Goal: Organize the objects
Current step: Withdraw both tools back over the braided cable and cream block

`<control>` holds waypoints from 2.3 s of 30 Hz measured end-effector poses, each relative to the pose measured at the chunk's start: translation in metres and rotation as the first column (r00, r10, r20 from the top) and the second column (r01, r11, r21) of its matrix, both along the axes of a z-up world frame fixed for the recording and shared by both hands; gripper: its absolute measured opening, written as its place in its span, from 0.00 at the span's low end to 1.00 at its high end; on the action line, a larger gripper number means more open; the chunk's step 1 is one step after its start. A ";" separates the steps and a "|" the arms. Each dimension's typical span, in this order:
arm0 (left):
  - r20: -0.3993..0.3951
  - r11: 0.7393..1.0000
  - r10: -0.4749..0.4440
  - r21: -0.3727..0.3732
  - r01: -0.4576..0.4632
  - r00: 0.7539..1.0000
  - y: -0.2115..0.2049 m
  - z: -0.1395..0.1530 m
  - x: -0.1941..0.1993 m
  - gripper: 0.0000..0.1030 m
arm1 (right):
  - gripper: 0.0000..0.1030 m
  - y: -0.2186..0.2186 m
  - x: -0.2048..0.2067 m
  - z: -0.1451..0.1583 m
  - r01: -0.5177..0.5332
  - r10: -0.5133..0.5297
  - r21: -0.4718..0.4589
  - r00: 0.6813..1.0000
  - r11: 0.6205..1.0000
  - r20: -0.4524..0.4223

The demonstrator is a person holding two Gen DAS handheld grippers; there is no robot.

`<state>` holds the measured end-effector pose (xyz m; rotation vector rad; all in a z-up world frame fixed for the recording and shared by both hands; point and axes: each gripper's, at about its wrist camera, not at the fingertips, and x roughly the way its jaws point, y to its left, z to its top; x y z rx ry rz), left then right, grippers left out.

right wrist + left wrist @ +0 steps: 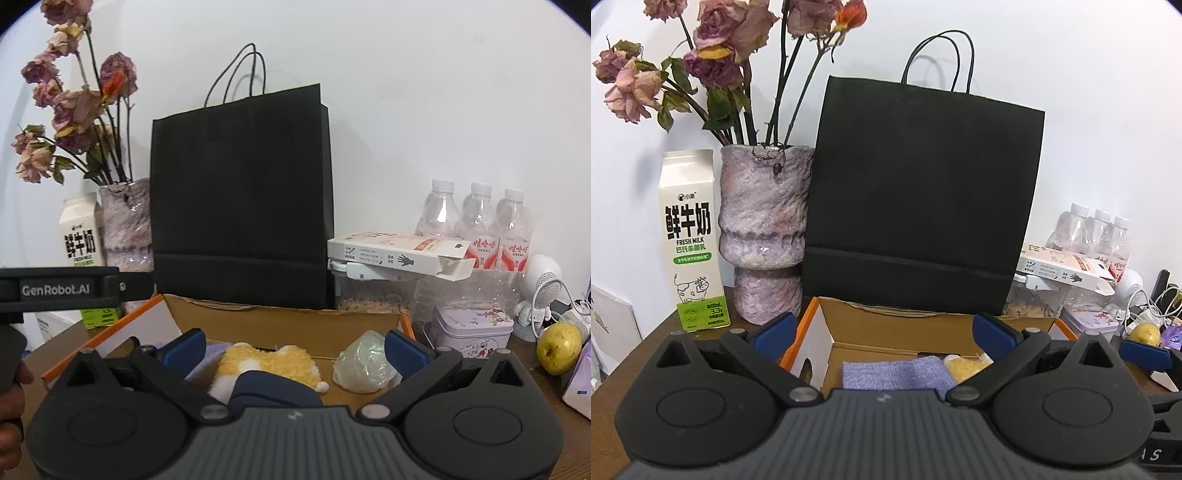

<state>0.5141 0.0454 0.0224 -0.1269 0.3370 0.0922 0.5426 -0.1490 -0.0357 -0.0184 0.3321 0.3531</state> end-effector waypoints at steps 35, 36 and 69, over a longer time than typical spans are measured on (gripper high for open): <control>0.015 0.998 -0.054 0.021 0.054 0.998 0.000 0.018 -0.141 1.00 | 1.00 -0.036 -0.124 0.014 -0.006 0.006 0.015 1.000 1.000 -0.013; 0.014 0.998 -0.053 0.019 0.053 0.998 0.000 0.018 -0.145 1.00 | 1.00 -0.037 -0.128 0.014 -0.005 0.005 0.013 1.000 1.000 -0.015; -0.114 0.997 -0.056 0.047 0.061 0.992 0.026 -0.001 -0.300 1.00 | 1.00 -0.031 -0.288 -0.007 -0.088 0.078 -0.087 0.990 0.992 -0.114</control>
